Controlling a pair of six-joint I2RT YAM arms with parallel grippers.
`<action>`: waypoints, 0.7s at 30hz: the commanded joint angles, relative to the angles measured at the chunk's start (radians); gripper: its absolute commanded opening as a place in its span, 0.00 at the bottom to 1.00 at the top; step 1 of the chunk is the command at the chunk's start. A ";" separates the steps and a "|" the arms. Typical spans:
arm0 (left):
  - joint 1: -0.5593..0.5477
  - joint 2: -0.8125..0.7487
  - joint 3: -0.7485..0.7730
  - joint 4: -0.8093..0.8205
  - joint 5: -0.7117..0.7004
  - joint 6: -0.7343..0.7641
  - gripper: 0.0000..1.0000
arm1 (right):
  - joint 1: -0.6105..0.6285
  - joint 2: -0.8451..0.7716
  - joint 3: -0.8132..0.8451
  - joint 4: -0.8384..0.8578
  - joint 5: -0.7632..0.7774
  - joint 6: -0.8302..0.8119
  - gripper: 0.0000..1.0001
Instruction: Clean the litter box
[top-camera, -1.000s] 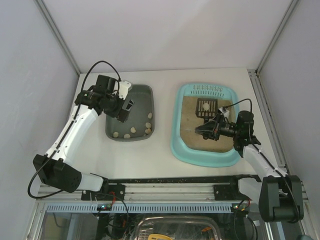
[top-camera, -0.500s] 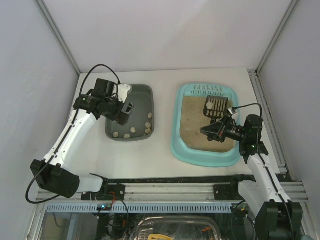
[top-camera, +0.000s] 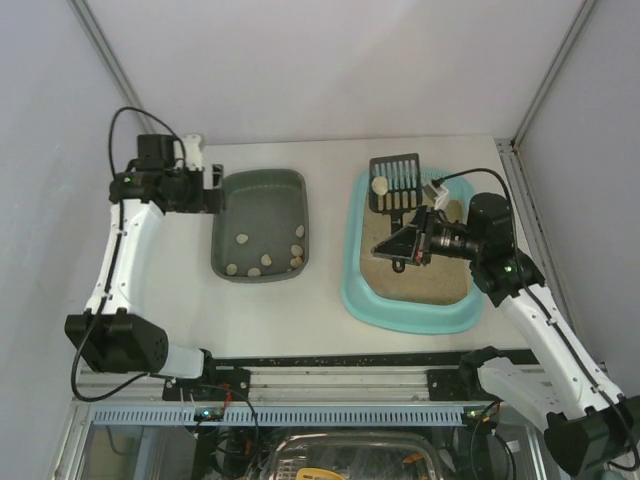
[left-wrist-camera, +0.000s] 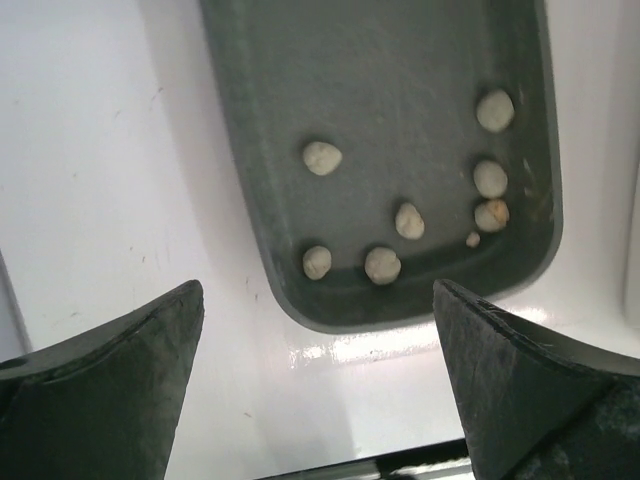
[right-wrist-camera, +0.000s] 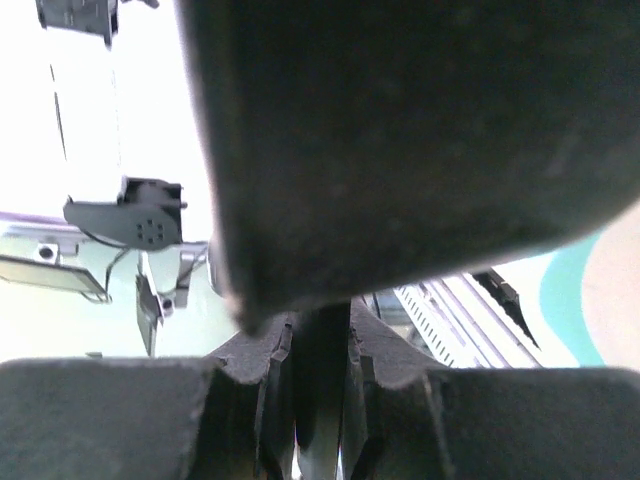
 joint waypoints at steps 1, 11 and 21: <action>0.169 0.055 0.073 0.012 0.188 -0.109 1.00 | 0.088 0.070 0.072 0.039 0.065 -0.096 0.00; 0.322 0.006 -0.034 0.072 0.292 -0.158 1.00 | 0.306 0.355 0.273 -0.016 0.183 -0.175 0.00; 0.401 0.019 0.057 0.085 0.130 -0.203 1.00 | 0.572 0.820 0.760 -0.496 0.627 -0.341 0.00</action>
